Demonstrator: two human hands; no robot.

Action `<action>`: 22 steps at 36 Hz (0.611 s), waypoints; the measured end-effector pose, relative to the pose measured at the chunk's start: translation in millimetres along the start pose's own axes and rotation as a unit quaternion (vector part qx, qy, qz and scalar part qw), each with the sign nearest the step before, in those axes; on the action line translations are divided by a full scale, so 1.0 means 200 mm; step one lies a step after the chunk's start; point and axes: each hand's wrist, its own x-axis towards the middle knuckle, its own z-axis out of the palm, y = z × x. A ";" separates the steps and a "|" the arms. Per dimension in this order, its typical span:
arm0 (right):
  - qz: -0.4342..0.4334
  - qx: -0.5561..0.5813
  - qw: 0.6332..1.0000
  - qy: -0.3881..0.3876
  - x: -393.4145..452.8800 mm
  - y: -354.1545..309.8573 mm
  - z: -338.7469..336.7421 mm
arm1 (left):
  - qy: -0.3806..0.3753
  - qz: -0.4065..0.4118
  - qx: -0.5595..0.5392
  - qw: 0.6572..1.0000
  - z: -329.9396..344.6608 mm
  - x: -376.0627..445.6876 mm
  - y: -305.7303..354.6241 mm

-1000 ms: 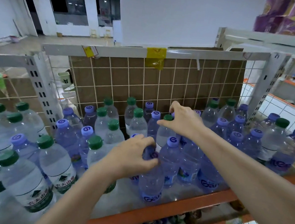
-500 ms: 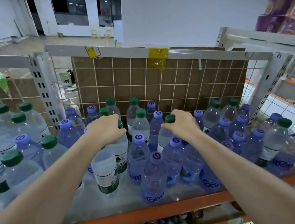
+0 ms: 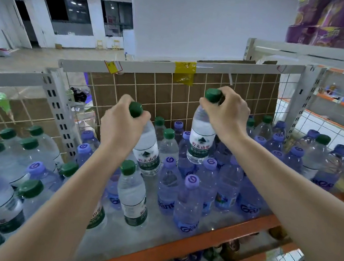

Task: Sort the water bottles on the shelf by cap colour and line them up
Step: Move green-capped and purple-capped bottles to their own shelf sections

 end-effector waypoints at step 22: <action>-0.165 0.207 0.964 0.029 -0.25 -0.54 -0.18 | 0.224 0.082 -0.045 0.970 -0.72 -0.19 0.31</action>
